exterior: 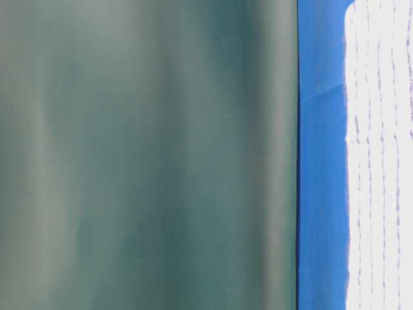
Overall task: Fold the blue towel.
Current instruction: 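Move both grippers to the top corners of the white striped towel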
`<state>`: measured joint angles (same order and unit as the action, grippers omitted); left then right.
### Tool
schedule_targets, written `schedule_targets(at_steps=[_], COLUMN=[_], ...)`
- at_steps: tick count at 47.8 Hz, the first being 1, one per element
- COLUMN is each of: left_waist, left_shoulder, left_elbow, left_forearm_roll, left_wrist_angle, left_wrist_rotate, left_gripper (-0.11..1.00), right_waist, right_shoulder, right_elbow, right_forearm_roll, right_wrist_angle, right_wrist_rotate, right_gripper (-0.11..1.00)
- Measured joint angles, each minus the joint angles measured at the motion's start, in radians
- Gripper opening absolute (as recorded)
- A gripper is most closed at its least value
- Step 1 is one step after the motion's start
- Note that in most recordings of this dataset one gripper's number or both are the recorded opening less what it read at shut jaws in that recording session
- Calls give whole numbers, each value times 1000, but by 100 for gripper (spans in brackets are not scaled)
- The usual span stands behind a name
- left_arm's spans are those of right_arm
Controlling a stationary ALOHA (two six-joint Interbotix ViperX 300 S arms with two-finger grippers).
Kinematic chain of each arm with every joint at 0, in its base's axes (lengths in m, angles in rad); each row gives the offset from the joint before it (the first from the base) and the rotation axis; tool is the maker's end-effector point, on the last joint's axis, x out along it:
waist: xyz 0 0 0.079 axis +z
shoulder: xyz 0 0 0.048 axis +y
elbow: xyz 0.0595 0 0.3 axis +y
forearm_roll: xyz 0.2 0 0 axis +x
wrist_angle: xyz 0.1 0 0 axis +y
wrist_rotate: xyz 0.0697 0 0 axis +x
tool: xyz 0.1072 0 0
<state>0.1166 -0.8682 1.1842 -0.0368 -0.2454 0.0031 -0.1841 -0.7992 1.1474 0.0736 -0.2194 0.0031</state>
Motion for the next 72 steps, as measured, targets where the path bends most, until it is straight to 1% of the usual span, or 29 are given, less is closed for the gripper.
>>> schedule_targets(at_steps=[2, 4, 6, 9, 14, 16, 19, 25, 30, 42, 55, 59, 65, 68, 70, 72], left_waist=[25, 51, 77, 107, 158, 181, 210, 258, 291, 371, 385, 387, 387, 387, 387, 387], left_shoulder=[25, 48, 77, 114, 173, 204, 252, 359, 449, 652, 805, 850, 897, 913, 919, 922], left_elbow=[2, 5, 11, 15, 23, 28, 35, 41, 41, 15, -26, -40, -55, -57, -57, -57], left_forearm_roll=[0, 0, 2, 0, 2, 0, 0, 2, 0, 0, 0, 0, 0, 0, 0, 2], left_wrist_angle=[0, 0, 0, 0, -6, -11, -26, -69, -103, -175, -232, -236, -236, -236, -236, -236], left_wrist_rotate=[-2, -3, -3, -5, -5, -5, -5, -5, -5, 3, 3, 3, 2, -2, -5, -5], left_gripper=[5, 12, 21, 36, 56, 59, 58, 58, 59, 59, 58, 58, 56, 54, 50, 46], right_waist=[-21, -46, -64, -100, -143, -156, -181, -215, -236, -273, -295, -295, -295, -295, -291, -285], right_shoulder=[18, 38, 58, 101, 173, 202, 253, 351, 430, 609, 762, 790, 821, 833, 839, 844], right_elbow=[0, 0, 0, 0, 2, 2, 0, 2, 2, 0, -6, -8, -14, -18, -18, -23], right_forearm_roll=[3, 6, 11, 17, 31, 40, 55, 77, 83, 123, 160, 170, 173, 173, 173, 175], right_wrist_angle=[2, 2, 0, 0, -8, -14, -35, -91, -133, -241, -307, -318, -325, -327, -327, -327], right_wrist_rotate=[0, 0, 0, 0, 0, 0, 0, 0, 0, 0, 0, 0, 0, 0, 0, 0], right_gripper=[11, 17, 24, 39, 59, 64, 70, 69, 69, 69, 69, 69, 68, 65, 63, 57])
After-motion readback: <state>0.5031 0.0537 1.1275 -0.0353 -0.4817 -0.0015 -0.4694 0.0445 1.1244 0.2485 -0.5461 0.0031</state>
